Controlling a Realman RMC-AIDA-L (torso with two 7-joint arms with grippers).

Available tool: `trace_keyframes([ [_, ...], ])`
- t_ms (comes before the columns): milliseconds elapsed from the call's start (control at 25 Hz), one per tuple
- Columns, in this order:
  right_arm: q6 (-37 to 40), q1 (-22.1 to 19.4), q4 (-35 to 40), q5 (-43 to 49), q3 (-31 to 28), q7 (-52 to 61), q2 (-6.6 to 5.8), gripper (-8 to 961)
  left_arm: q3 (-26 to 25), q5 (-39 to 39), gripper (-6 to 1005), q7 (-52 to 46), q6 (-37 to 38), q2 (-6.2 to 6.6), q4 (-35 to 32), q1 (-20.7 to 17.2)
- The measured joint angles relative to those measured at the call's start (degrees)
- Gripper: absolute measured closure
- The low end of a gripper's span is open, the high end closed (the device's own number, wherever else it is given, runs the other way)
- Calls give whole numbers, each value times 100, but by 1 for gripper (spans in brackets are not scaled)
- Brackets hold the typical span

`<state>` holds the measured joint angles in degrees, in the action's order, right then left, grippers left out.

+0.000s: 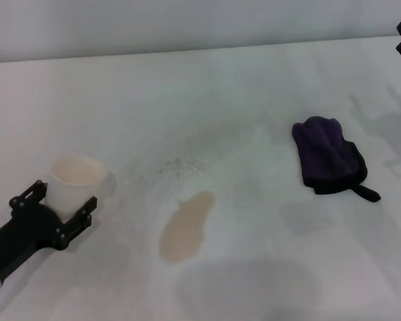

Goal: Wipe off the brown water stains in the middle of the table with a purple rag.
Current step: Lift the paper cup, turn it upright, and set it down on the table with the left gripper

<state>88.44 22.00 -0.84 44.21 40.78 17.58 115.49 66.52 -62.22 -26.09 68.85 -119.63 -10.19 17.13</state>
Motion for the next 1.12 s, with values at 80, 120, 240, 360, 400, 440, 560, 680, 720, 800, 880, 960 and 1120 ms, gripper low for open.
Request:
trace_keyframes([
  [80, -11, 4, 1, 0, 0, 0, 0, 83, 1, 5, 306, 49, 66, 0, 10, -62],
  [120, -13, 7, 1, 0, 0, 0, 0, 83, 1, 6, 306, 92, 90, -1, 17, -91],
  [240, -35, 11, 4, 0, -15, -1, 0, 83, 1, 15, 306, 219, 172, -13, 89, -161],
  [360, -71, 14, 5, 0, -24, -1, 0, 83, 1, 38, 306, 248, 234, -14, 192, -194],
  [400, -80, 16, 5, 0, -26, -3, 0, 83, 1, 40, 306, 281, 236, -15, 242, -198],
  [440, -89, 20, 5, 0, -27, -6, 0, 83, 1, 41, 306, 321, 235, -15, 288, -199],
  [560, -115, 35, 7, 0, -33, -15, 0, 83, -2, 43, 305, 470, 238, -16, 418, -203],
  [680, -144, 38, 13, -7, -35, -15, 0, 83, -12, 43, 305, 563, 237, -17, 492, -249],
  [720, -149, 38, 14, -9, -35, -16, 0, 83, -21, 43, 305, 610, 242, -18, 502, -269],
  [800, -162, 41, 14, -12, -36, -16, 0, 83, -28, 103, 305, 734, 276, -22, 508, -314],
  [880, -183, 46, 14, -12, -36, -18, 0, 83, -18, 257, 305, 893, 375, -26, 513, -360],
  [960, -197, 54, 14, -8, -36, -19, 0, 83, -11, 364, 302, 1019, 454, -26, 518, -392],
  [1120, -211, 85, 15, -1, -17, -17, 0, 83, -11, 394, 295, 1090, 473, -26, 548, -395],
])
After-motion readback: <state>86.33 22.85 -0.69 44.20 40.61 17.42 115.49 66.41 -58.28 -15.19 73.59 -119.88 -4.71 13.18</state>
